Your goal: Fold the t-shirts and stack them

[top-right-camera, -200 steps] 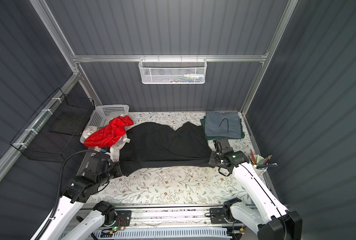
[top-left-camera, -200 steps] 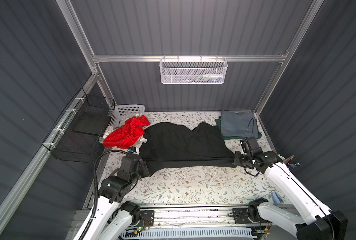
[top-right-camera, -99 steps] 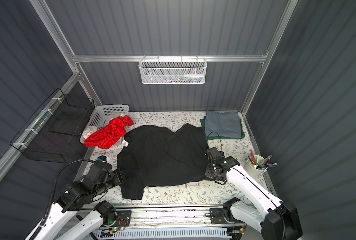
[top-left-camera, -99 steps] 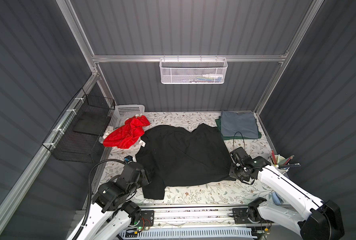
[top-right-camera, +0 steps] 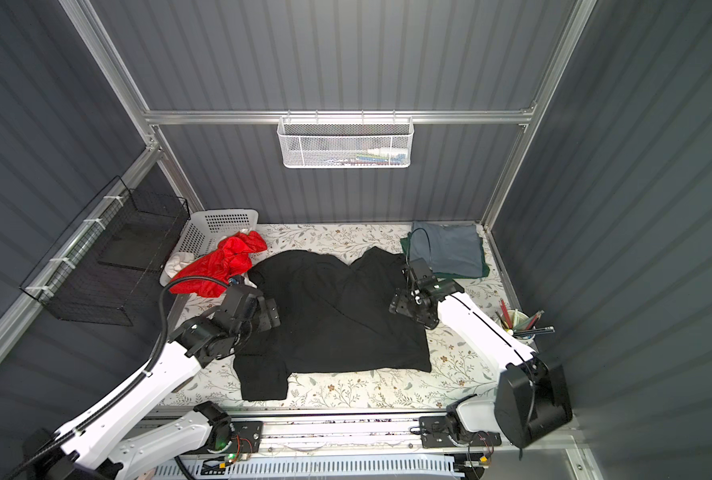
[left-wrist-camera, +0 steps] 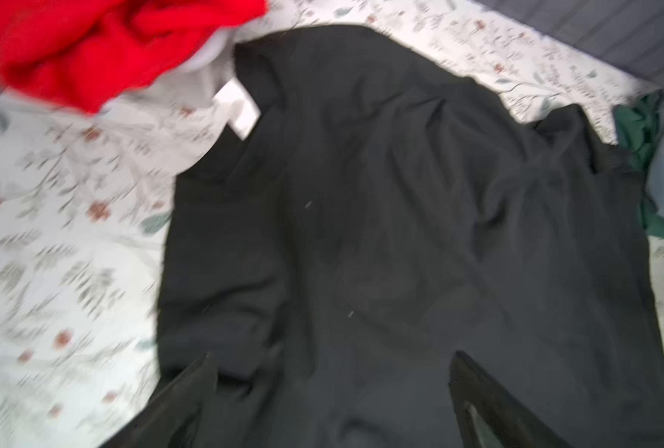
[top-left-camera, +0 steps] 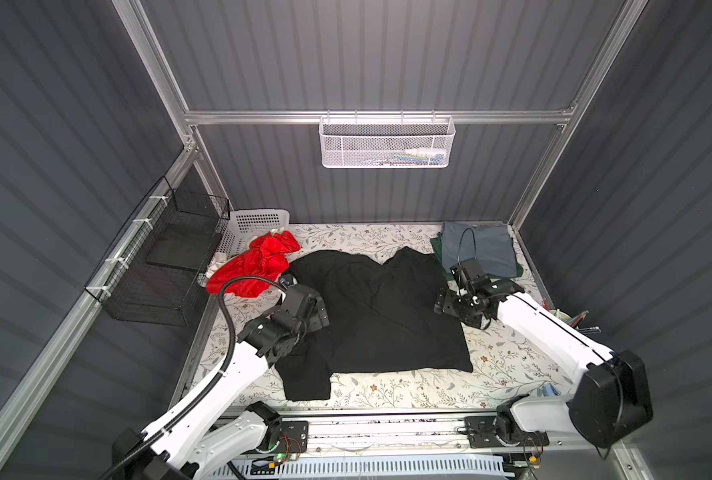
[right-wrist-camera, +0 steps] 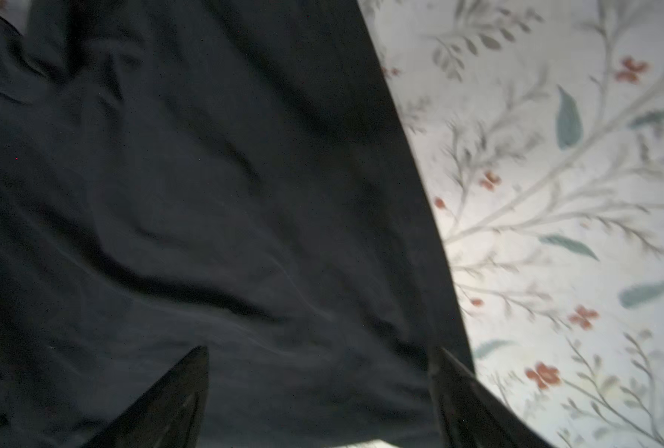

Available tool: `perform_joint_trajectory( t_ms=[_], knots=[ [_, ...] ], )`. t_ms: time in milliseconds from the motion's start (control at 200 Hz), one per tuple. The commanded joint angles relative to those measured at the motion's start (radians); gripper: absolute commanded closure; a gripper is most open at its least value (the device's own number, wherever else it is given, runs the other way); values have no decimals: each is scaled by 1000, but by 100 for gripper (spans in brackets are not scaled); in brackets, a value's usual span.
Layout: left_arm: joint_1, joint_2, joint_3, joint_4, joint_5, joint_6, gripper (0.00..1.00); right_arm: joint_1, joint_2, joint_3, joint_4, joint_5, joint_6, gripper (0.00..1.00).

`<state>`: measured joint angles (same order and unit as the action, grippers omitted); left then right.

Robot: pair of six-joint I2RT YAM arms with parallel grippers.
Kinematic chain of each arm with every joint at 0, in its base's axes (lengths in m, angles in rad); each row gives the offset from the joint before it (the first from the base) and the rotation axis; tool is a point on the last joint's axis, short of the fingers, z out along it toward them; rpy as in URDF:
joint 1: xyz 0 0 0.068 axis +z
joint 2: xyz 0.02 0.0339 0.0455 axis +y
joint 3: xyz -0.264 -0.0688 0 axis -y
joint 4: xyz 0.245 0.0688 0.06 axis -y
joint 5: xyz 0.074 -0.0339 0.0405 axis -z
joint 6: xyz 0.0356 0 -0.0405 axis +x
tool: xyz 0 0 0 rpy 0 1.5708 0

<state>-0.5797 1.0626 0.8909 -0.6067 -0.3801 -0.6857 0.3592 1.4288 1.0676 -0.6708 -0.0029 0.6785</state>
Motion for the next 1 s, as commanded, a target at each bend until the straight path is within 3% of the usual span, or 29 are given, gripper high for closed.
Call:
perform_joint_trajectory(
  t_ms=[0, 180, 340, 415, 635, 995],
  knots=[
    [51, 130, 92, 211, 69, 102, 6, -42, 156, 129, 132, -63, -92, 12],
    [206, 329, 201, 338, 206, 150, 6, -81, 488, 456, 76, -65, -169, 16],
    [240, 522, 356, 366, 215, 206, 5, -93, 650, 622, 71, -16, -189, 19],
    [247, 603, 421, 368, 244, 212, 5, -111, 717, 689, 62, -51, -177, 23],
    [271, 787, 563, 377, 301, 224, 5, -124, 824, 793, 72, -153, -145, 34],
    [342, 925, 679, 371, 323, 272, 6, -146, 956, 968, 12, -185, -158, 49]
  ],
)
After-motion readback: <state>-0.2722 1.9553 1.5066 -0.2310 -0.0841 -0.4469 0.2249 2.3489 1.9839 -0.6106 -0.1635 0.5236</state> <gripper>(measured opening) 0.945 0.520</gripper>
